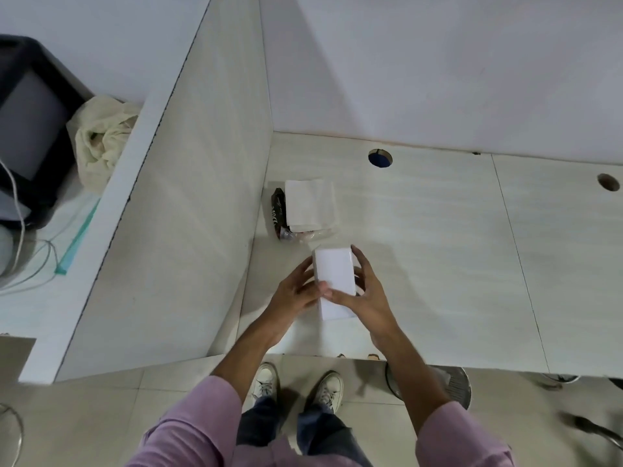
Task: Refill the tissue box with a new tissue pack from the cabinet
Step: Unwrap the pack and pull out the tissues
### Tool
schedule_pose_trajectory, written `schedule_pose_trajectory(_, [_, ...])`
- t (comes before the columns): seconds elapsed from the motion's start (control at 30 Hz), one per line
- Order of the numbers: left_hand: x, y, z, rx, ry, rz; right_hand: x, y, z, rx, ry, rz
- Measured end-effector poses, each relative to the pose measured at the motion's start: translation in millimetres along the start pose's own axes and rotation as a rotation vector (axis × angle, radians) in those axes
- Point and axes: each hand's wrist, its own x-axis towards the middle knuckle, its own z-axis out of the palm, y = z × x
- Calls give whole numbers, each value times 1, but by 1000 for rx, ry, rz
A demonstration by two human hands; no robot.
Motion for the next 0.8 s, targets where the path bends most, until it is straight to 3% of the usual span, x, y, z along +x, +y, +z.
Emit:
schedule_pose_trajectory(0.3, [-8,8,-11,-13,7,85,-21,3,6,203,-13,13])
schedule_pose_trajectory(0.8, [-11,13,-16,-35,-23,138,-30,3,14,253,27,-31])
